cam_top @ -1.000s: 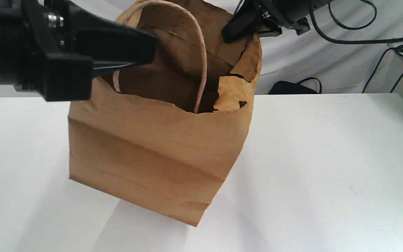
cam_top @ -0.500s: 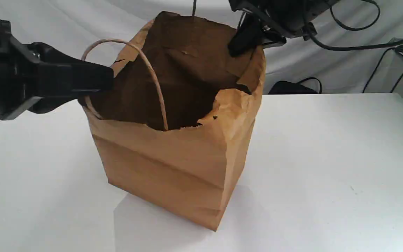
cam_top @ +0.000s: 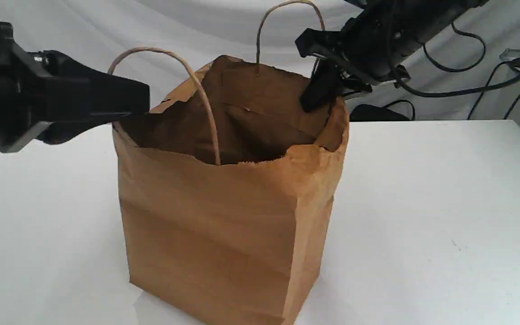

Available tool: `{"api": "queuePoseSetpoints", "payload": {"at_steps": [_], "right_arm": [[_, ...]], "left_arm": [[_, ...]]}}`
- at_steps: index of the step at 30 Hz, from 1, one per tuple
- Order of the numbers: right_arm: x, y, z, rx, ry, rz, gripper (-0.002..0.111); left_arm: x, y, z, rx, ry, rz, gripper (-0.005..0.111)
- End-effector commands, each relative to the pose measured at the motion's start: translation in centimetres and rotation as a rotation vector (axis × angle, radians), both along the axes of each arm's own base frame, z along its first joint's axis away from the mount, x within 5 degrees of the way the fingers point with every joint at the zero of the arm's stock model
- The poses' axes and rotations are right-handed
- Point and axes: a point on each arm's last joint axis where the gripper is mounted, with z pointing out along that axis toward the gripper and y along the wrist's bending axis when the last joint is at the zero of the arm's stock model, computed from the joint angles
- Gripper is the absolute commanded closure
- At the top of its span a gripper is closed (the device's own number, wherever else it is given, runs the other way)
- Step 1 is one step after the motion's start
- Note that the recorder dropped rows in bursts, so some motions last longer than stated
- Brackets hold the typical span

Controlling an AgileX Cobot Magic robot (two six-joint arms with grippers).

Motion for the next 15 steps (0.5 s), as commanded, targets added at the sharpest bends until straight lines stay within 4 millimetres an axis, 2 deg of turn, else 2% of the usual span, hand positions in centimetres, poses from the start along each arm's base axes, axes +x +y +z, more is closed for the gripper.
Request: {"api": "queuePoseSetpoints", "payload": {"at_steps": [1,4,9,13,15], "right_arm": [[-0.14,0.12,0.25,0.014,-0.006,-0.002,0.108],[-0.14,0.12,0.25,0.014,-0.006,-0.002,0.108],[-0.14,0.12,0.25,0.013,-0.007,-0.001,0.105],[-0.14,0.12,0.25,0.013,-0.007,-0.001,0.085],[-0.14,0.12,0.25,0.013,-0.007,-0.001,0.072]], "left_arm": [[-0.15,-0.08,-0.17,0.0,0.014,-0.019,0.07],[-0.1,-0.05,-0.15,-0.001,0.013,-0.013,0.058],[0.3,0.21,-0.03,0.006,-0.019,0.032,0.055],[0.61,0.51,-0.08,0.046,-0.056,0.06,0.055],[0.65,0.57,-0.12,0.059,-0.064,0.062,0.055]]}}
